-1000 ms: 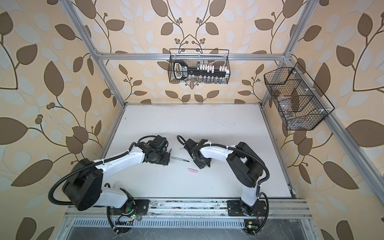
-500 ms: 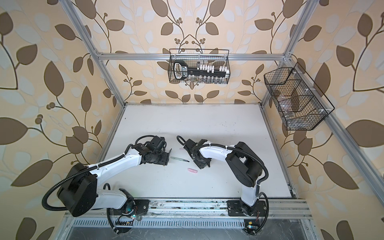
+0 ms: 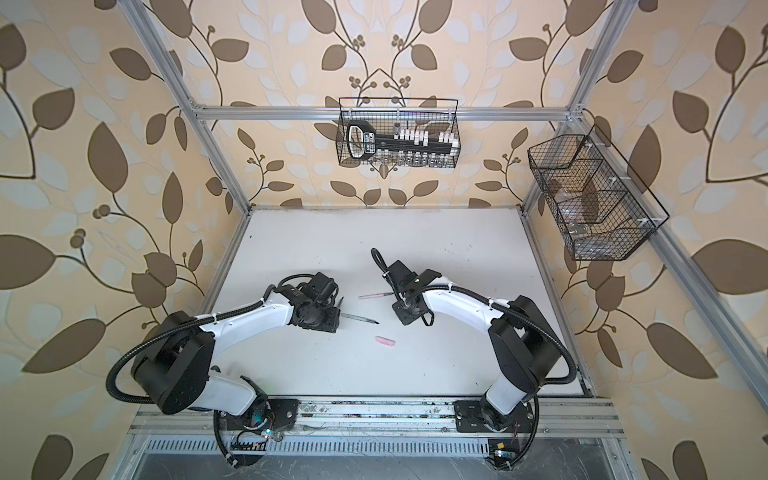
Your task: Insert the pens into the pen caps
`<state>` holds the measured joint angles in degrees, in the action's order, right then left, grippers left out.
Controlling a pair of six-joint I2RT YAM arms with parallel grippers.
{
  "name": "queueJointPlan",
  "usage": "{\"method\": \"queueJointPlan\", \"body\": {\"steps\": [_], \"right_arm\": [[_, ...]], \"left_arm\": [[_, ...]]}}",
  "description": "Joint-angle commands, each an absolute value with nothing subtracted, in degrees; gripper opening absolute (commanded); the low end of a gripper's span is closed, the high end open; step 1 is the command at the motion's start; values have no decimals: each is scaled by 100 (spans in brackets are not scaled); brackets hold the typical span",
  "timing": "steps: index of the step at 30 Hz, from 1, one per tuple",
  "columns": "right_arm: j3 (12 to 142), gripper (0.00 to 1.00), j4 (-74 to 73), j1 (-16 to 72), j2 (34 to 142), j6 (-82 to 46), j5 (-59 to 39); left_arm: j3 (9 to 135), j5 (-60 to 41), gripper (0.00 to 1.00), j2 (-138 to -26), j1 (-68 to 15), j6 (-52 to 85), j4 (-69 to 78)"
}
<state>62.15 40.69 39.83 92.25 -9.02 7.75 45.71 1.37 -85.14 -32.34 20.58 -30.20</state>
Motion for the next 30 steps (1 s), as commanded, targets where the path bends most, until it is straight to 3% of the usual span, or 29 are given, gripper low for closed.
{"method": "queueJointPlan", "body": {"steps": [1, 8, 12, 23, 30], "right_arm": [[5983, 15, 3896, 3931, 9005, -946, 303], [5653, 15, 3656, 3819, 8739, -1087, 106], [5542, 15, 3555, 3805, 8627, -1134, 29], [5458, 15, 3451, 3722, 8585, -1123, -62], [5360, 15, 3384, 3689, 8471, -1157, -86]], "left_arm": [[4851, 31, 57, -8686, -3275, 1912, -3105], [5151, 132, 52, -9119, -3276, 1845, -3334], [5262, 204, 41, -9246, -3276, 1803, -3568], [5317, 155, 39, -9400, -3290, 1808, -3850], [5442, 141, 32, -9612, -3319, 1754, -3754]]}}
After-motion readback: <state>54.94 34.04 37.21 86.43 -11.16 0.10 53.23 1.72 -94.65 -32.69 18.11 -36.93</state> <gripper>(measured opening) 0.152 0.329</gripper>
